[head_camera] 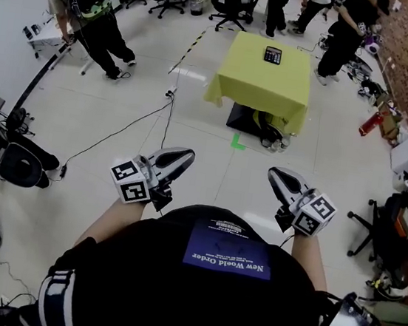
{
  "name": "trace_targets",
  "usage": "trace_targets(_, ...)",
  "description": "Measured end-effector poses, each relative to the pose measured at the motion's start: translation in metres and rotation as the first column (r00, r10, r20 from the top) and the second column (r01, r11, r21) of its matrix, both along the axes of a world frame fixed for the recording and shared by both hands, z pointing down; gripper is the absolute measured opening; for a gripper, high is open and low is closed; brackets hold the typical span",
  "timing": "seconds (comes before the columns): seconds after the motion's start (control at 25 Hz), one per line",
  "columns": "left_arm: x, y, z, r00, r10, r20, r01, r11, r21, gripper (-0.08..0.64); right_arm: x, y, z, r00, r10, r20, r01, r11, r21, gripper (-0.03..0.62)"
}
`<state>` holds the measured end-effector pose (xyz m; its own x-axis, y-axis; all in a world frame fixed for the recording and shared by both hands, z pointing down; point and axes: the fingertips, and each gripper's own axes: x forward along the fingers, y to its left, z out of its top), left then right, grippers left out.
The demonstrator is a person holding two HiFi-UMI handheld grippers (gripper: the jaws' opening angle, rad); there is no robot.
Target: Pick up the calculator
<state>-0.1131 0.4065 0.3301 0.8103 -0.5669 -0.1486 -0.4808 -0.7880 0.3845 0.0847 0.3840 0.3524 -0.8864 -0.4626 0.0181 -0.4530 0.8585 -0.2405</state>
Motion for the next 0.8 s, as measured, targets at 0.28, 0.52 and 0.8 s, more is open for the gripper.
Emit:
trace_targets(0.28,0.015,-0.066,0.012,1.000,0.018,0.010,-0.017,0.999,-0.043,0.006,0.016,-0.060,0.011,1.000,0.013,0.006,-0.013,1.000,-0.026,-0.011)
trace_targets(0.52,0.002,-0.143,0.026,0.997,0.079,-0.006,-0.079,0.996,-0.032,0.006,-0.003,-0.130,0.017,0.998,0.056,-0.031,-0.057,0.998,-0.025,-0.011)
trace_targets(0.8,-0.050,-0.262,0.019,0.989,0.147,0.019,-0.147,0.989,0.008,0.006,-0.049,-0.241,0.002,0.982,0.184,-0.053,-0.183,0.983,0.013,-0.011)
